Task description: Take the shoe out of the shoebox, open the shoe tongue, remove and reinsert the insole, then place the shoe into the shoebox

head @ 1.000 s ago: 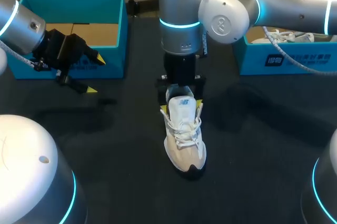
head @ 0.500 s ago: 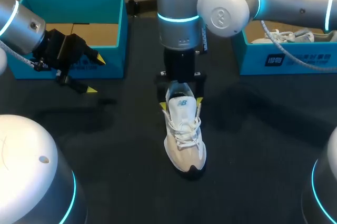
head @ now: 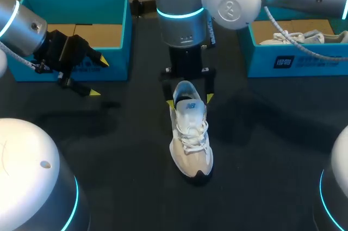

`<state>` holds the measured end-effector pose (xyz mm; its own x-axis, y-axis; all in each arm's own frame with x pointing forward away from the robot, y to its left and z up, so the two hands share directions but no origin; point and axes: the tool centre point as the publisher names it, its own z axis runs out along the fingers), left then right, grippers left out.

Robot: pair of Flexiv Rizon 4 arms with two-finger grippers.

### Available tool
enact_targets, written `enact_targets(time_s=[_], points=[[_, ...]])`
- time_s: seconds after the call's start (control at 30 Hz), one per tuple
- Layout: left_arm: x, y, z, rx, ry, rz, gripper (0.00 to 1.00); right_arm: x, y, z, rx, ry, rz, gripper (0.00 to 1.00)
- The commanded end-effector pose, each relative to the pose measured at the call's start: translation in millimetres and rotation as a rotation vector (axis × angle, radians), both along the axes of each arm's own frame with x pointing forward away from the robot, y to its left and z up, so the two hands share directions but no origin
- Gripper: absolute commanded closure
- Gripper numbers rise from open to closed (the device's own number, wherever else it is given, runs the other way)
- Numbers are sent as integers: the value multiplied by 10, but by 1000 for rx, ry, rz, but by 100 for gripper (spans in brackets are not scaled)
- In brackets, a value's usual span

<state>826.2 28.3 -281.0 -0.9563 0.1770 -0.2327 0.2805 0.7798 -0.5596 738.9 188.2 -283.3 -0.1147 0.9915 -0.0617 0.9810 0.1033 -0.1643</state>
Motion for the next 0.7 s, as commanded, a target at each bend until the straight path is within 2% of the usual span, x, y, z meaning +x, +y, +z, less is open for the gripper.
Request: enact_targets(time_s=[0.03,0.1,0.13,0.17,0.2,0.27,0.37,0.47,0.7], points=[[-11,6,5,1,-1,-1,0,-137,-1,-31,13,0,-5,0],[-11,6,5,1,-1,-1,0,-216,10,-41,16,-1,-10,0],[-11,6,5,1,-1,-1,0,-250,15,-48,18,-2,-13,51],[-11,6,5,1,-1,-1,0,-270,15,-57,19,-2,-14,58],[-11,6,5,1,-1,-1,0,-283,16,-62,20,-2,-15,60],[-11,6,5,1,-1,-1,0,-318,5,-71,21,-2,-19,73],[-11,6,5,1,-1,-1,0,-352,-18,-60,12,-13,-26,78],[-11,6,5,1,-1,-1,0,-354,-48,-59,8,-21,-27,79],[-11,6,5,1,-1,-1,0,-214,-68,-220,41,-31,1,78]])
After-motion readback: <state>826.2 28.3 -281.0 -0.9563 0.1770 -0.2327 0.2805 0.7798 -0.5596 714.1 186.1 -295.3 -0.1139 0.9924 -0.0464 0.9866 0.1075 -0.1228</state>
